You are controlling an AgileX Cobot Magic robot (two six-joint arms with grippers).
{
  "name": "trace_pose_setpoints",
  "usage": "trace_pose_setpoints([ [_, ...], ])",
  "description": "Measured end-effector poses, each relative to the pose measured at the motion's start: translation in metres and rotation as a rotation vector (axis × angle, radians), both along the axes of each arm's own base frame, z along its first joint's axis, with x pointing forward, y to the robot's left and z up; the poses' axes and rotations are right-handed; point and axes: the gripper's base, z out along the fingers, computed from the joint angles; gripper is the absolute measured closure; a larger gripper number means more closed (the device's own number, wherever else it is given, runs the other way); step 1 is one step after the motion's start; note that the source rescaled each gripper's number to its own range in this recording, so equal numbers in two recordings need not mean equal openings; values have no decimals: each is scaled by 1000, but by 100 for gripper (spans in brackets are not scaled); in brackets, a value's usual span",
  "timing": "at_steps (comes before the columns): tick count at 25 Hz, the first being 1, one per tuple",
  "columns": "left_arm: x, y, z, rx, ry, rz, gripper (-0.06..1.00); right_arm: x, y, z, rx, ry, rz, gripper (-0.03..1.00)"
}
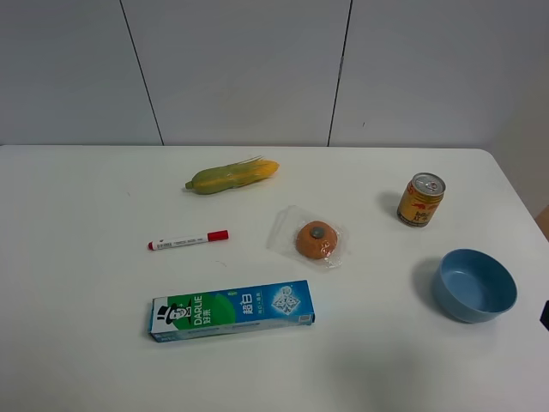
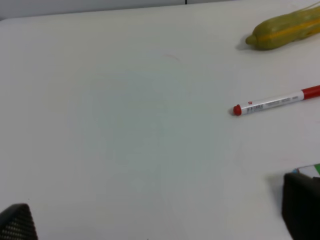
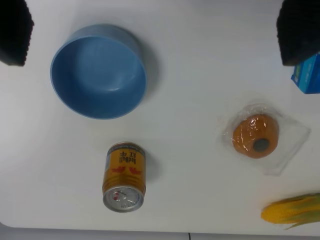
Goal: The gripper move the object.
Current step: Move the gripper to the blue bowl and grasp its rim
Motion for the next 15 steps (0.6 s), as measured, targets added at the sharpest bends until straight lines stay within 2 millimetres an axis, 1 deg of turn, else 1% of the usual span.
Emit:
trace_pose_setpoints([
  [15, 0, 0, 0, 0, 0, 0, -6, 0, 0, 0, 0, 0, 0, -3],
])
